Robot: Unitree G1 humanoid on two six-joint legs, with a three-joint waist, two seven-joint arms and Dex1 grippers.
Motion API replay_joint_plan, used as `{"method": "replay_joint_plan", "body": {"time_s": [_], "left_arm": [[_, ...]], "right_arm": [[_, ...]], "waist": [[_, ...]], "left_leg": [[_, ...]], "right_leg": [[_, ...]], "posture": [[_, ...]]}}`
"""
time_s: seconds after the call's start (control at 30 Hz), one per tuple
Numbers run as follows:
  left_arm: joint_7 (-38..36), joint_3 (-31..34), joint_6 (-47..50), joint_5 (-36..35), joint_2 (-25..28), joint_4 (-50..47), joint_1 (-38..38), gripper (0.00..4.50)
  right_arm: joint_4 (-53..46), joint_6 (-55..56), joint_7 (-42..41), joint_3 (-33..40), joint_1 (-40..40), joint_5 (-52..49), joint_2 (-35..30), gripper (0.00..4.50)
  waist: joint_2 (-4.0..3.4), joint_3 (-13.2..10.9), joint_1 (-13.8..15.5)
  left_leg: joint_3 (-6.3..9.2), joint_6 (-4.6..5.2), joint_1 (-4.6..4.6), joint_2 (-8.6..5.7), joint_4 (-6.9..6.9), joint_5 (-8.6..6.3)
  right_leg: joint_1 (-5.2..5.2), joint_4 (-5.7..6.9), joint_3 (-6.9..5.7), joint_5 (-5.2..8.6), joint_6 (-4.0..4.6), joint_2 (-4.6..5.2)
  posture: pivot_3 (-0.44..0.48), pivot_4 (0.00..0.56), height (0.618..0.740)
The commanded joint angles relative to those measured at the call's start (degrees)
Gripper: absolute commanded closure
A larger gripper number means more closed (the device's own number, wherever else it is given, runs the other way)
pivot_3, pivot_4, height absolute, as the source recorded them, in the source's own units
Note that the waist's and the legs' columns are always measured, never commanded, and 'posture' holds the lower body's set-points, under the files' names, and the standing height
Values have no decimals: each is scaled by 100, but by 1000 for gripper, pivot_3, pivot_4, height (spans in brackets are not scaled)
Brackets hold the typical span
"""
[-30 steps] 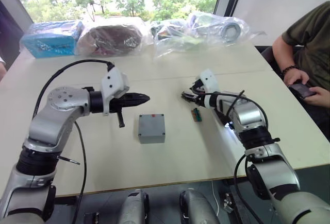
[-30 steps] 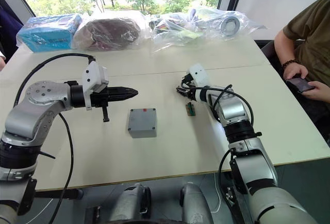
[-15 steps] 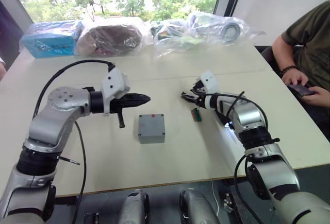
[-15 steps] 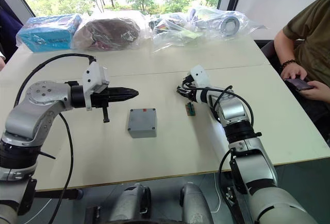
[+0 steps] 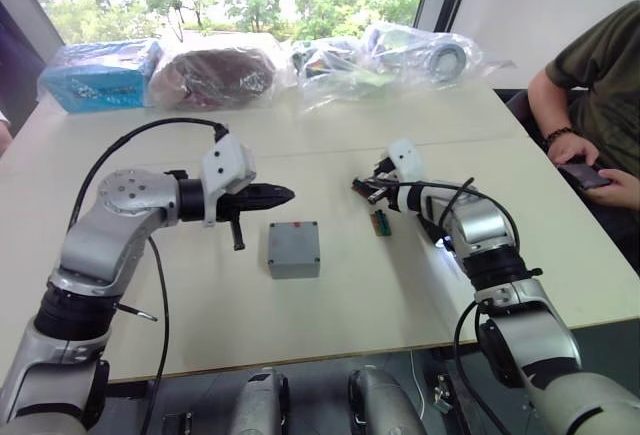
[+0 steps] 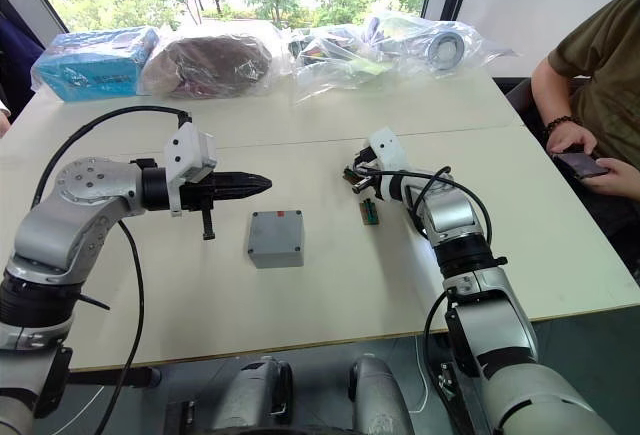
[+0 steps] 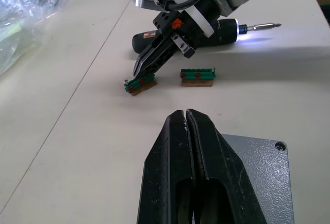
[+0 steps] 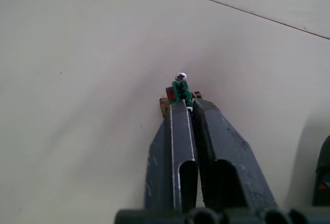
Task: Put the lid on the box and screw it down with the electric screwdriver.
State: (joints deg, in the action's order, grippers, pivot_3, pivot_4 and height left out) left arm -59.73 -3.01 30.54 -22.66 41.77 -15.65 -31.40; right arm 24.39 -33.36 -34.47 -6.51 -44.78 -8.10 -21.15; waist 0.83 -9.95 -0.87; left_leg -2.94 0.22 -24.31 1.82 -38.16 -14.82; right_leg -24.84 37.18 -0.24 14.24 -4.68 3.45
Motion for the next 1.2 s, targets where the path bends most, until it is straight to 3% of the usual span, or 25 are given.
{"method": "replay_joint_plan", "body": {"time_s": [0.03,0.47,0.63,0.77,1.2], "left_arm": [[10,78,-78,-35,37,-71,-119,4500],[-95,101,-91,-5,271,-80,106,4500],[-201,188,-136,-8,461,10,215,4500],[-322,168,-178,-14,585,3,310,4500],[-334,157,-149,-90,595,-151,439,4500]], "right_arm": [[-92,-27,-8,106,-89,-7,17,4466],[-1730,-1394,-83,339,-212,-400,-264,4466],[-3778,-3030,-578,-22,0,-1299,-432,4466],[-4660,-3354,-631,-391,188,-1604,-428,4466],[-4435,-3128,-438,-908,284,-1571,-375,4466]], "waist": [[0,0,1],[-1,0,3],[-4,-2,1],[-1,-1,7],[0,0,11]], "left_leg": [[0,0,0,0,0,0],[3,0,0,0,0,0],[12,0,-2,2,1,0],[20,1,0,3,1,-1],[14,0,-1,-1,-3,0]], "right_leg": [[0,0,0,0,0,0],[-1,0,0,0,0,0],[-4,2,0,0,0,0],[-2,2,-1,0,0,-3],[0,1,-1,0,0,3]], "posture": [[0,150,740],[0,150,740],[0,150,740],[0,150,740],[0,150,740]]}}
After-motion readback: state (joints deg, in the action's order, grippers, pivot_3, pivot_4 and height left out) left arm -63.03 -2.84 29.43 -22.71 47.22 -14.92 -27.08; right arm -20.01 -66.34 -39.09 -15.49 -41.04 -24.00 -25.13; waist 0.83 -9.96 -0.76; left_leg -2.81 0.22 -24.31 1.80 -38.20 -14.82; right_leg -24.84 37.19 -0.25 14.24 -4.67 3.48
